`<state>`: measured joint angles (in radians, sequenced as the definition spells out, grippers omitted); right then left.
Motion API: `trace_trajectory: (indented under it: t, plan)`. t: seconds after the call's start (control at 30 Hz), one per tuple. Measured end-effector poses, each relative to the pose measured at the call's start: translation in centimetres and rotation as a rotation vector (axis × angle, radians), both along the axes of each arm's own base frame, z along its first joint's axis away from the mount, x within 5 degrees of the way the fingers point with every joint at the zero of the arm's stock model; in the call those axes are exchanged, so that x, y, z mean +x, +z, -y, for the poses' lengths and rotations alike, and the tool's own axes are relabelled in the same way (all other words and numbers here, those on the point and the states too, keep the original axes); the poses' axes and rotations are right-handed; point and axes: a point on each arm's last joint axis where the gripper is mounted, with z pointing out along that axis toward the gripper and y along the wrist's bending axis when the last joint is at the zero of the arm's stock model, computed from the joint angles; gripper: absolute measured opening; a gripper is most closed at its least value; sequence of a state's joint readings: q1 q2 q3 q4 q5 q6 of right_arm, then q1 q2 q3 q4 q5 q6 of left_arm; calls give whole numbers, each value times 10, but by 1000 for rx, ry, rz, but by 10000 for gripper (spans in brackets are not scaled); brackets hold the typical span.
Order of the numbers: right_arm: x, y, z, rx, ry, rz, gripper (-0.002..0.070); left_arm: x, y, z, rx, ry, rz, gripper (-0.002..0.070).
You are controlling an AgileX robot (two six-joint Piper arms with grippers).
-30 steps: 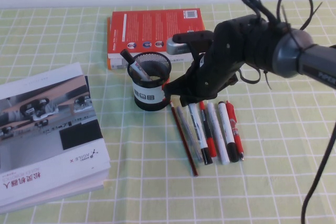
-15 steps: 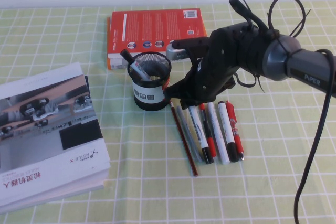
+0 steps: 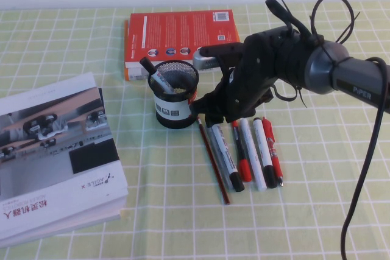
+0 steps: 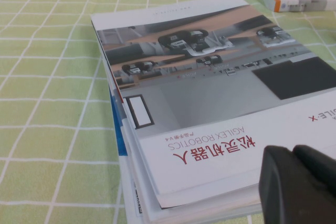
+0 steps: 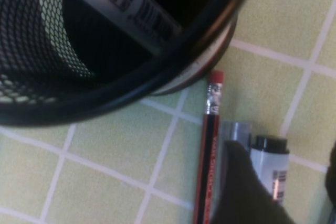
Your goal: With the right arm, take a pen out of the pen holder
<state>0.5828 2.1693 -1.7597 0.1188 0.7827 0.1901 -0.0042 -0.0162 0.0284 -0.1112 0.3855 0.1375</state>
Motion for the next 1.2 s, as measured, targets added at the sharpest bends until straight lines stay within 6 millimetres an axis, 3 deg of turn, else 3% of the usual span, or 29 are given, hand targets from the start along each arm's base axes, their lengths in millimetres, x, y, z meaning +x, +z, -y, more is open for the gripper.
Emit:
trace_trajectory:
  t: [0.17, 0.3, 0.47, 0.67, 0.93, 1.2]
  plan:
    - [-5, 18, 4, -11, 9, 10, 305, 0, 0, 0, 0, 0, 0, -5]
    - [-25, 49, 16, -47, 32, 27, 246, 0, 0, 0, 0, 0, 0, -5]
    - [-77, 95, 46, -42, 51, 69, 41, 0, 0, 0, 0, 0, 0, -5]
    - [-136, 132, 88, -19, 52, 135, -7, 0, 0, 0, 0, 0, 0, -5]
    - [-189, 136, 125, -40, 56, 112, -12, 0, 0, 0, 0, 0, 0, -5]
    - [-199, 131, 132, -90, 86, 55, -12, 0, 0, 0, 0, 0, 0, -5]
